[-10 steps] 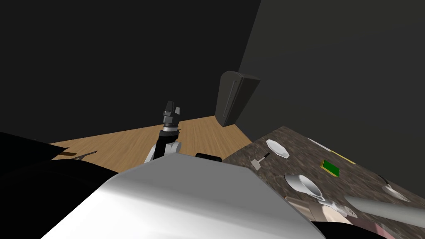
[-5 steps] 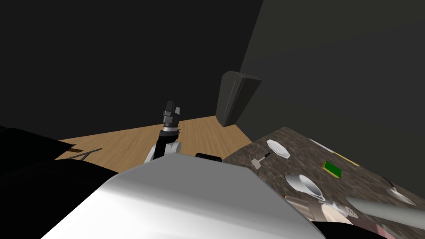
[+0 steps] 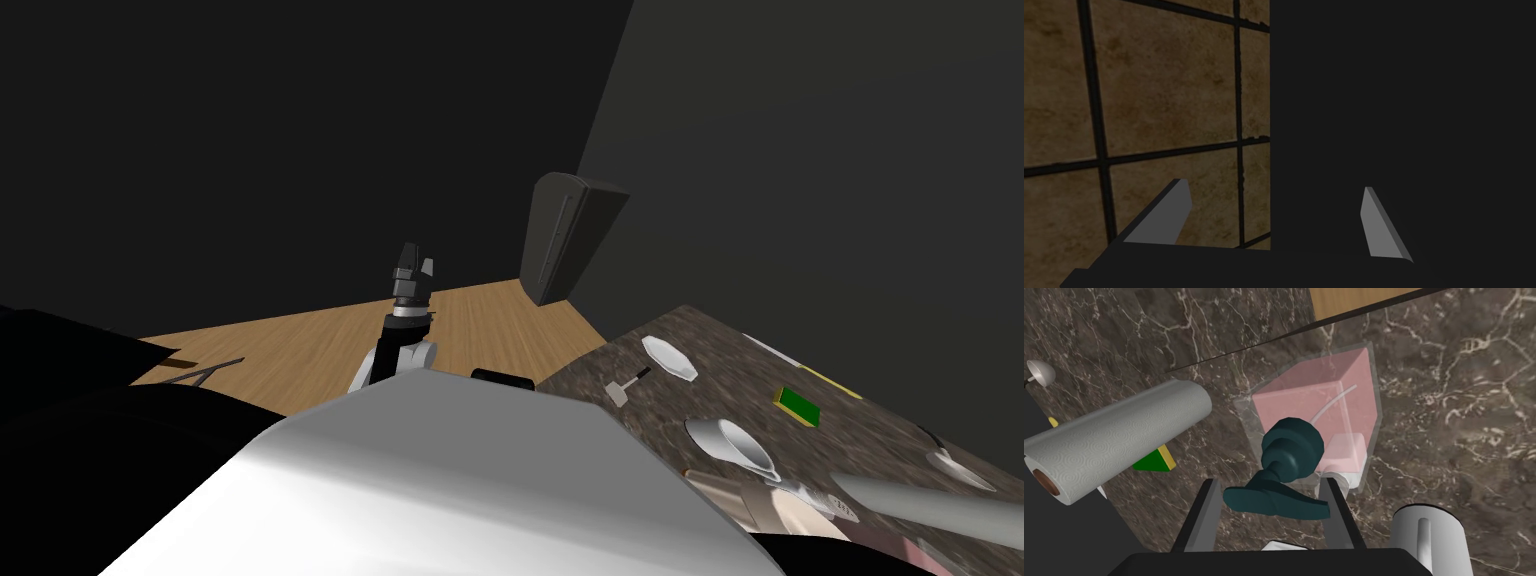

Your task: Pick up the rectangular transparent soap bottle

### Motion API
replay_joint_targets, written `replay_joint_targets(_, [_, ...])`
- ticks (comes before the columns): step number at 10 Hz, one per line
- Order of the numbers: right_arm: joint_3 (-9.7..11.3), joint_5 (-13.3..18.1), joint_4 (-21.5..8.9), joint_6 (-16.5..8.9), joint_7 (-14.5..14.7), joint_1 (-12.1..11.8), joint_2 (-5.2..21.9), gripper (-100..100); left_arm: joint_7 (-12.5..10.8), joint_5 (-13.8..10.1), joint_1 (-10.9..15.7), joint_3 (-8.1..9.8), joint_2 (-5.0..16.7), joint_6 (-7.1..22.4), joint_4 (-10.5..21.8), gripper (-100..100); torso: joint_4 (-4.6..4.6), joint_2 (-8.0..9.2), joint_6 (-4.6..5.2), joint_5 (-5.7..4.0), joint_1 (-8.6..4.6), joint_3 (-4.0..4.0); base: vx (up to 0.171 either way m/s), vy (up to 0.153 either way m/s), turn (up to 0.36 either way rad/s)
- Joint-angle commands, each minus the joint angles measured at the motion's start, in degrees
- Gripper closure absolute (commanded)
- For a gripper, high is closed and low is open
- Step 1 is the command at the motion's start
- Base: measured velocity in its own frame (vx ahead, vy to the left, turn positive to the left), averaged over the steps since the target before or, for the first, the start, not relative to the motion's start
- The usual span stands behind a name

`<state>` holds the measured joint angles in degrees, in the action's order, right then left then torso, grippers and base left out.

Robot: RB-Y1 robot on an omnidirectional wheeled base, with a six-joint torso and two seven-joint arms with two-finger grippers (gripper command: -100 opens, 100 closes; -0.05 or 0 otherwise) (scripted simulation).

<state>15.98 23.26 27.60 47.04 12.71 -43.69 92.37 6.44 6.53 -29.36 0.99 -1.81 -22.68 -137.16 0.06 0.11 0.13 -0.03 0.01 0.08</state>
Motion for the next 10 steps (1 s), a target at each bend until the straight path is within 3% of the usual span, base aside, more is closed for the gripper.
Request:
replay_joint_targets(1, [0.0,0.0,0.0,0.0,0.0,0.0,0.0,100,0.0,0.0,0.0,0.0,0.0,0.0,0.0,0,0.0,0.0,0.0,0.0,0.0,0.0,0.0,0.0,0.0])
replay_joint_targets(3, [0.0,0.0,0.0,0.0,0.0,0.0,0.0,100,0.0,0.0,0.0,0.0,0.0,0.0,0.0,0,0.0,-0.01,0.01,0.01,-0.01,0.0,0.0,0.0,0.0])
replay_joint_targets(4, [0.0,0.0,0.0,0.0,0.0,0.0,0.0,0,0.0,0.0,0.0,0.0,0.0,0.0,0.0,0,0.0,-0.01,0.02,0.01,0.0,-0.01,0.0,0.0,0.0])
replay_joint_targets(5, [-2.9,2.9,0.6,0.9,-0.4,-1.1,-0.9,100,0.0,0.0,0.0,0.0,0.0,0.0,0.0,0,0.0,-0.01,0.02,0.02,0.0,0.0,0.033,-0.008,-0.07])
replay_joint_targets(6, [-4.3,3.9,0.6,0.9,-0.4,-1.1,-0.9,100,0.0,0.0,0.0,0.0,0.0,0.0,0.0,0,-0.02,-0.05,0.15,-0.07,-0.03,-0.03,0.04,-0.005,-0.056])
replay_joint_targets(7, [-6.2,5.9,1.6,1.5,-1.0,-2.5,-1.7,100,0.0,0.0,0.0,0.0,0.0,0.0,0.0,0,-0.04,-0.06,0.1,-0.14,-0.06,-0.05,0.048,-0.009,-0.059])
replay_joint_targets(8, [-9.1,5.9,1.6,1.5,-1.0,-2.5,-1.7,100,0.0,0.0,0.0,0.0,0.0,0.0,0.0,0,-0.05,-0.08,0.18,-0.33,-0.06,-0.06,0.044,0.004,-0.056])
replay_joint_targets(9, [-9.1,7.6,1.6,1.5,-1.0,-2.5,-1.7,100,0.0,0.0,0.0,0.0,0.0,0.0,0.0,0,-0.05,-0.09,0.1,-0.37,-0.11,-0.07,0.017,0.009,0.006])
replay_joint_targets(10, [-11.5,9.5,2.6,2.1,-1.5,-4.0,-2.6,100,0.0,0.0,0.0,0.0,0.0,0.0,0.0,0,-0.05,-0.04,0.09,-0.37,-0.11,-0.04,0.029,-0.001,-0.052])
